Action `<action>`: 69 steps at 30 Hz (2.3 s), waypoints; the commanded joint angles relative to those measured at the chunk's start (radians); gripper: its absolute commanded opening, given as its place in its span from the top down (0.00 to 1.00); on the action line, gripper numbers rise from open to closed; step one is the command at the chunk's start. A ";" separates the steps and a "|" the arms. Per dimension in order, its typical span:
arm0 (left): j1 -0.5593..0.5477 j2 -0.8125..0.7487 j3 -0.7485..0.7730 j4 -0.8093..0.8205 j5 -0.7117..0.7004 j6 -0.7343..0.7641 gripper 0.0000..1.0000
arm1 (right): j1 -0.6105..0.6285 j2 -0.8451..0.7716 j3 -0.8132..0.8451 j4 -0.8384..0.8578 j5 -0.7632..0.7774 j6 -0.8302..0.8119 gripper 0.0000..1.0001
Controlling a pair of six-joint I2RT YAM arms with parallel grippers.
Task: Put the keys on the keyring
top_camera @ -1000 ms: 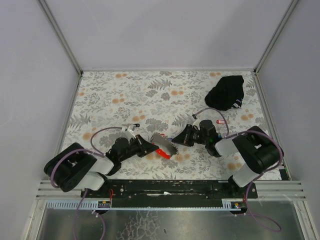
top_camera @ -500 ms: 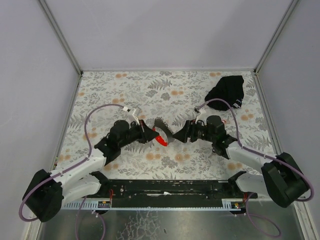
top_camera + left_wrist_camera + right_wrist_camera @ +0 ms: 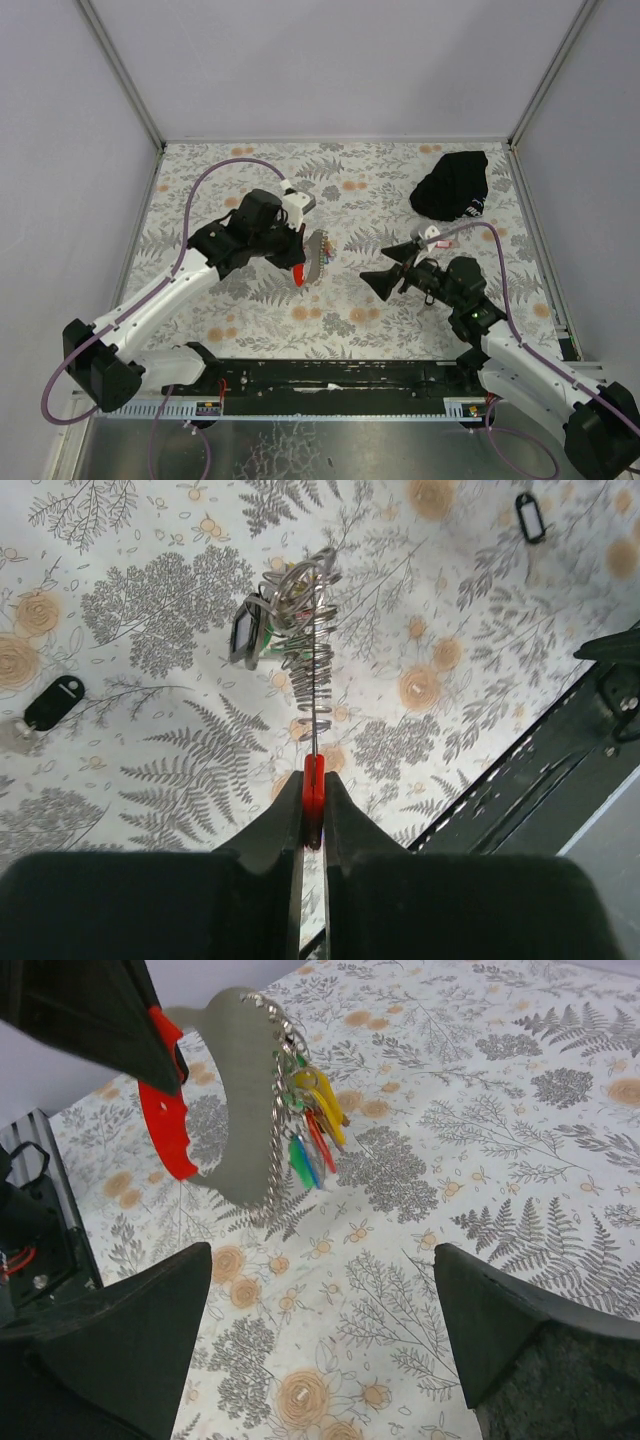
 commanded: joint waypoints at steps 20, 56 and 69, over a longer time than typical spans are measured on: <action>-0.201 0.401 0.521 -0.589 -0.293 0.197 1.00 | 0.119 0.316 -0.122 0.578 -0.085 -0.219 0.27; -0.241 0.377 0.575 -0.590 -0.175 0.241 1.00 | 0.336 0.694 -0.047 0.920 0.069 -0.304 0.67; -0.246 0.365 0.569 -0.591 -0.154 0.244 1.00 | 0.337 0.711 -0.062 0.955 0.149 -0.330 0.70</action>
